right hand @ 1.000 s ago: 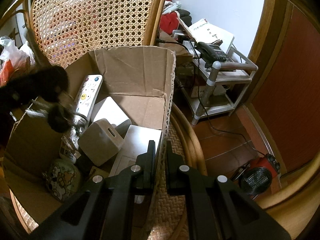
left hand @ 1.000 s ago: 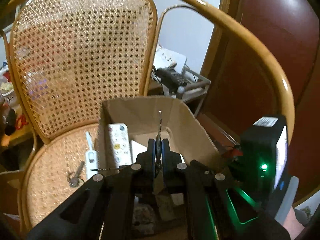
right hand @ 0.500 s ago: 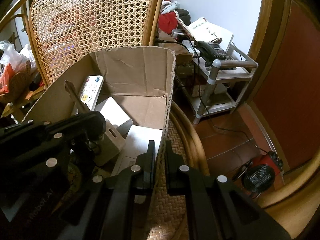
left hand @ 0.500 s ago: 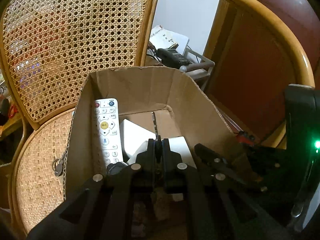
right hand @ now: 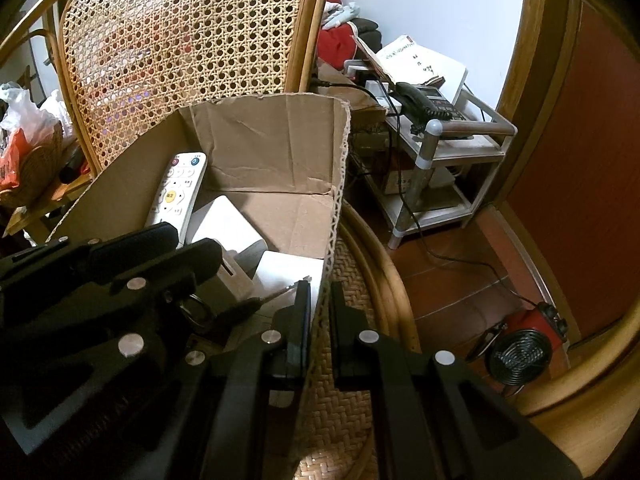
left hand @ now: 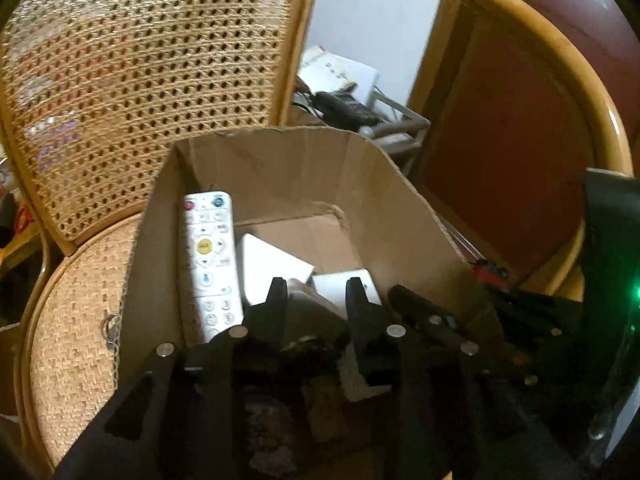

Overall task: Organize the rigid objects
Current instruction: 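Move the left tool back over the keys on the seat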

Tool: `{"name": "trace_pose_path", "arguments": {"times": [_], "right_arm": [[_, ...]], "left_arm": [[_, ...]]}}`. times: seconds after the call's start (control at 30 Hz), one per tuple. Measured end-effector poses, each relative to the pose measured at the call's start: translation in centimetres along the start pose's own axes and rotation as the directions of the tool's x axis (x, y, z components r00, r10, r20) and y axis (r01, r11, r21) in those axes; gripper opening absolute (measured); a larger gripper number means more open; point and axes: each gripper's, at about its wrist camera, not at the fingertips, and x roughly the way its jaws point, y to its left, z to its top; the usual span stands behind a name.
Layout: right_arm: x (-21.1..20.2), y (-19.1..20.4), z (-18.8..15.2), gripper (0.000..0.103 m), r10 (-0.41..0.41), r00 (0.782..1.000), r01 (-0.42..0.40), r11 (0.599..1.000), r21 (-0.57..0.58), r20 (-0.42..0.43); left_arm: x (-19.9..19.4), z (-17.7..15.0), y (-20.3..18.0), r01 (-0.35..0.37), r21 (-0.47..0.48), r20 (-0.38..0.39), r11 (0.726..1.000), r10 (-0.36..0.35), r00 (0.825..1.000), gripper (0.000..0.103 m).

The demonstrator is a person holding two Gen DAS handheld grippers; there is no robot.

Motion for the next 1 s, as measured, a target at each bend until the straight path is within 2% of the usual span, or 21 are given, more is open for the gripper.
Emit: {"name": "trace_pose_path", "arguments": {"times": [0.1,0.3,0.37,0.43,0.53,0.63,0.77,0.87,1.0], "right_arm": [[0.0,0.0,0.0,0.009,-0.001,1.000,0.001,1.000,-0.001,-0.001],[0.2,0.2,0.0,0.009,-0.003,1.000,0.003,1.000,-0.005,-0.001],[0.3,0.3,0.0,0.009,-0.004,1.000,0.004,1.000,-0.009,-0.001],[0.3,0.6,0.0,0.009,-0.005,1.000,0.005,1.000,-0.008,-0.002],[0.3,0.4,0.0,0.009,-0.005,1.000,0.005,1.000,-0.008,-0.002],[0.3,0.4,0.0,0.009,-0.006,1.000,0.006,1.000,-0.010,-0.001],[0.4,0.6,-0.2,0.009,-0.008,1.000,0.008,1.000,-0.011,-0.002],[0.4,0.6,-0.2,0.009,-0.007,1.000,0.007,1.000,-0.012,-0.002],[0.4,0.6,-0.2,0.009,-0.007,1.000,0.007,1.000,-0.012,-0.002]], "left_arm": [[-0.3,0.0,0.1,0.037,0.000,0.000,0.999,-0.037,0.999,0.030],[-1.3,0.1,-0.1,0.047,0.016,0.004,0.999,-0.047,0.999,0.032],[-2.5,0.2,-0.2,0.022,0.045,0.027,0.999,-0.023,0.999,0.038],[-3.5,0.3,0.2,0.017,0.050,0.051,0.999,-0.020,0.999,0.054],[-5.9,0.7,1.5,0.029,0.027,0.107,0.999,-0.032,0.994,0.070],[-8.3,0.9,3.3,0.025,0.012,0.158,1.000,-0.027,0.987,0.075],[-10.5,1.4,6.7,-0.018,-0.027,0.198,0.999,0.023,0.980,0.085],[-10.7,1.1,10.4,-0.077,-0.083,0.177,0.994,0.091,0.980,0.087],[-9.1,-0.3,14.2,-0.156,-0.135,0.063,0.978,0.166,0.984,0.086]]}}
